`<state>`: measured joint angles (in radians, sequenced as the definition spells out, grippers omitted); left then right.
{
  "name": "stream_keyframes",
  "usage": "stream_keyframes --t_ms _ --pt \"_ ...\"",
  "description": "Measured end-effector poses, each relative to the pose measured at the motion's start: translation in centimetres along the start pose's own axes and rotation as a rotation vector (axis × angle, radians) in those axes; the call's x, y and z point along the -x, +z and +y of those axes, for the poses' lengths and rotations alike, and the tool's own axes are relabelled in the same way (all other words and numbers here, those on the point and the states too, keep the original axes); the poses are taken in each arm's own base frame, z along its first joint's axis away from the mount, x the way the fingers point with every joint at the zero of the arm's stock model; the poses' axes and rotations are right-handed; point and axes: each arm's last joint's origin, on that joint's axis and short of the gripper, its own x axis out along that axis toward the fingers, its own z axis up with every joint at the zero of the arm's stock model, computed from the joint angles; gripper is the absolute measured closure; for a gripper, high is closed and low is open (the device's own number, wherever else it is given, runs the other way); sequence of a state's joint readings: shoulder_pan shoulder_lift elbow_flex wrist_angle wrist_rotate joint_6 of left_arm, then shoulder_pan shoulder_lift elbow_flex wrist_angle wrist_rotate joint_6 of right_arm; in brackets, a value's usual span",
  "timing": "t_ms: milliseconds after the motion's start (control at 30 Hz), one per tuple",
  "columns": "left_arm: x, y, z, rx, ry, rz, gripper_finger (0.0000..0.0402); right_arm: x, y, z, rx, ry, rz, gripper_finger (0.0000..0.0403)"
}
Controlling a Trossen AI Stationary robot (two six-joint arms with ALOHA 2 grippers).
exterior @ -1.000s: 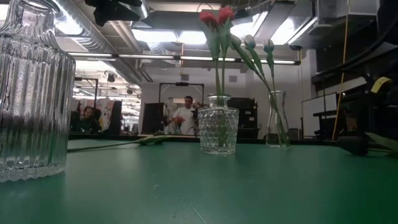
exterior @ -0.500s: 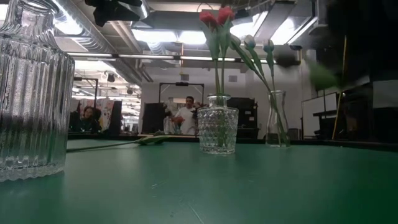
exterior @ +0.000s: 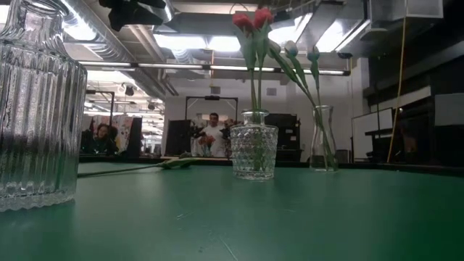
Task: Sort flowers into vase by color
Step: Put the bottom right black tulip into the bottom transparent flower vase
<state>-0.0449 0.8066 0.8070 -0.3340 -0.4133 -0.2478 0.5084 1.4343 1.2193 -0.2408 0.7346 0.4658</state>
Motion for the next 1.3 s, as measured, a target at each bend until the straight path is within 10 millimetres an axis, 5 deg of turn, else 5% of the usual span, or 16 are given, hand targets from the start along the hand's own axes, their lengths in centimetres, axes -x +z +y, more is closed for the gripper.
stream_keyframes --t_ms 267,833,1300 --pt "0.0 -0.1 0.0 -0.006 0.006 0.012 0.0171 -4.8 1.5 2.0 0.082 0.198 -0.143 0.0402" --pt "0.2 -1.3 0.4 -0.045 0.036 0.130 0.0171 -11.1 5.3 9.6 0.162 0.421 -0.400 0.0403" --pt "0.3 -1.3 0.5 -0.055 0.035 0.129 0.0171 -10.0 3.3 12.9 0.233 0.295 -0.340 0.0403"
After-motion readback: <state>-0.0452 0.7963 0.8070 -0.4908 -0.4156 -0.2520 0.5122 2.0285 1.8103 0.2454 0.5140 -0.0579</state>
